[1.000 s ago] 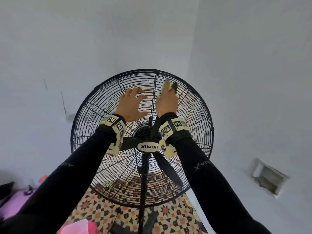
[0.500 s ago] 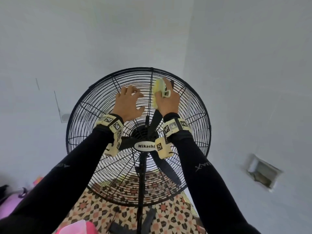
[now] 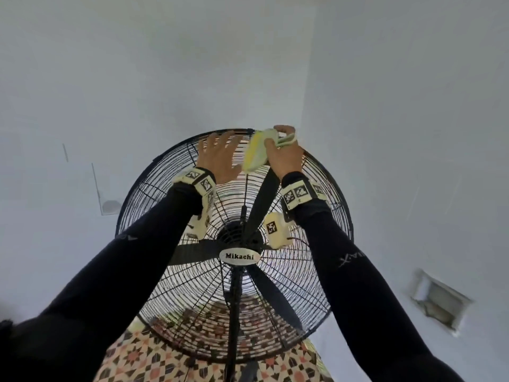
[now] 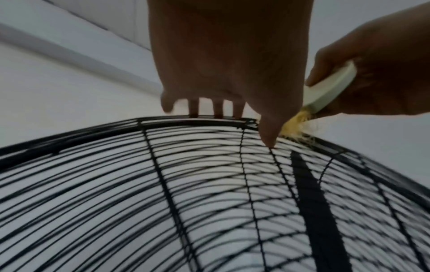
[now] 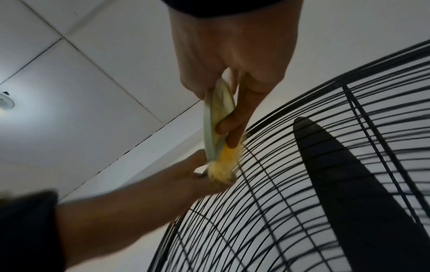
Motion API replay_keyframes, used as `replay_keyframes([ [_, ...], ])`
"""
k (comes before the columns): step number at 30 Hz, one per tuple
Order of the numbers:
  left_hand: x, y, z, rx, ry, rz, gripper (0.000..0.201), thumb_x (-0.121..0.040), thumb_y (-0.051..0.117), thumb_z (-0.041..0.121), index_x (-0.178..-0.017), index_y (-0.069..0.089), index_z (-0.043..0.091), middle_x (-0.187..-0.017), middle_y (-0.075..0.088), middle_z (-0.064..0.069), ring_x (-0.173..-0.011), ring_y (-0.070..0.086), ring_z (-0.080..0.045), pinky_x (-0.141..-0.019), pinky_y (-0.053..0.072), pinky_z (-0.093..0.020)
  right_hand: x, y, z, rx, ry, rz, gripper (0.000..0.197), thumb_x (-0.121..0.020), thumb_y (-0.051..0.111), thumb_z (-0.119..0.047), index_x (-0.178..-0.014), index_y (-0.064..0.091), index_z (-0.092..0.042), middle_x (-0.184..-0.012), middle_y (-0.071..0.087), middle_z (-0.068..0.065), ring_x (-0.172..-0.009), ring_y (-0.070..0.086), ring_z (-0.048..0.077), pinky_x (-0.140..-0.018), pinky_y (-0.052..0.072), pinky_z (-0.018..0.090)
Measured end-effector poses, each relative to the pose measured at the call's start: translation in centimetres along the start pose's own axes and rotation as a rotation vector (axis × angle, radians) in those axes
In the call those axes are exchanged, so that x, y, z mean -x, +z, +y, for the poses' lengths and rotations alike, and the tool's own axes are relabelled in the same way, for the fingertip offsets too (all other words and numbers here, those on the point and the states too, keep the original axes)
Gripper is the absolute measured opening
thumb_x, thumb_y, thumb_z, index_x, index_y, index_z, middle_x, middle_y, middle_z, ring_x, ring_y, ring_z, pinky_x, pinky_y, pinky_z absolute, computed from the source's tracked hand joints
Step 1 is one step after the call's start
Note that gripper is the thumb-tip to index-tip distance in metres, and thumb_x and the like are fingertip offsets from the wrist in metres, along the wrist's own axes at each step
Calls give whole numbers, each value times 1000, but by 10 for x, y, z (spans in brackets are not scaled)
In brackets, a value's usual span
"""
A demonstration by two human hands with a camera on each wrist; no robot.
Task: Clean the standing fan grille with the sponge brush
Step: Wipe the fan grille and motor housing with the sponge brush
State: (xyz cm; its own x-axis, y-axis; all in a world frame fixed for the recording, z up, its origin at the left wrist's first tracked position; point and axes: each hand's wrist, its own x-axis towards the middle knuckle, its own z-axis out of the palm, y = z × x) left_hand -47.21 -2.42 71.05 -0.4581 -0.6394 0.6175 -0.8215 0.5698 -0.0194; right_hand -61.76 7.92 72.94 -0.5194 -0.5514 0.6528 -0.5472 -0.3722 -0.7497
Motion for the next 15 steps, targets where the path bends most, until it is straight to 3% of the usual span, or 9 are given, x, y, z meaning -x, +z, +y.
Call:
replay_keyframes([
  [3,-5,7,-9,25,4,8,79,-95,64,51,-160,25,33,-167,21,-2,-153,18,-38,-119,24,-65,-17,-14,-1,306,-21,-19,33,-94,60,-21,-126,52,-15,-101,60,4,-101,55,28,-72,34,24],
  [6,-13,1,-9,21,-1,-22,81,-89,69,53,-156,29,31,-163,26,-7,-149,22,-40,-114,29,-65,-18,-23,-5,733,4,-7,45,-96,58,-13,-136,39,-6,-121,59,17,-110,58,32,-79,41,34],
  [8,-14,0,-4,26,7,-12,80,-87,71,53,-154,33,32,-159,30,-6,-146,25,-40,-112,31,-62,-13,-14,-9,794,-84,-66,48,-96,56,-8,-140,37,-4,-122,60,19,-112,59,34,-82,46,37],
  [10,-13,1,-1,39,5,25,79,-85,73,54,-153,36,35,-156,34,-3,-143,29,-38,-109,31,-60,-6,1,-13,675,-240,-139,44,-98,53,-11,-141,43,-7,-111,66,17,-103,61,34,-84,47,38],
  [12,-10,0,-3,39,-2,44,79,-84,74,57,-152,38,37,-155,35,-1,-141,30,-37,-108,32,-59,-1,7,-14,477,-287,-148,39,-98,53,-16,-138,51,-13,-96,68,8,-88,61,27,-82,48,31],
  [15,-7,-4,-5,36,-5,44,80,-84,74,60,-152,40,37,-156,36,-1,-141,31,-38,-109,33,-61,-1,-10,2,333,-183,-66,34,-100,54,-13,-134,56,-15,-84,54,-13,-72,51,3,-64,36,3],
])
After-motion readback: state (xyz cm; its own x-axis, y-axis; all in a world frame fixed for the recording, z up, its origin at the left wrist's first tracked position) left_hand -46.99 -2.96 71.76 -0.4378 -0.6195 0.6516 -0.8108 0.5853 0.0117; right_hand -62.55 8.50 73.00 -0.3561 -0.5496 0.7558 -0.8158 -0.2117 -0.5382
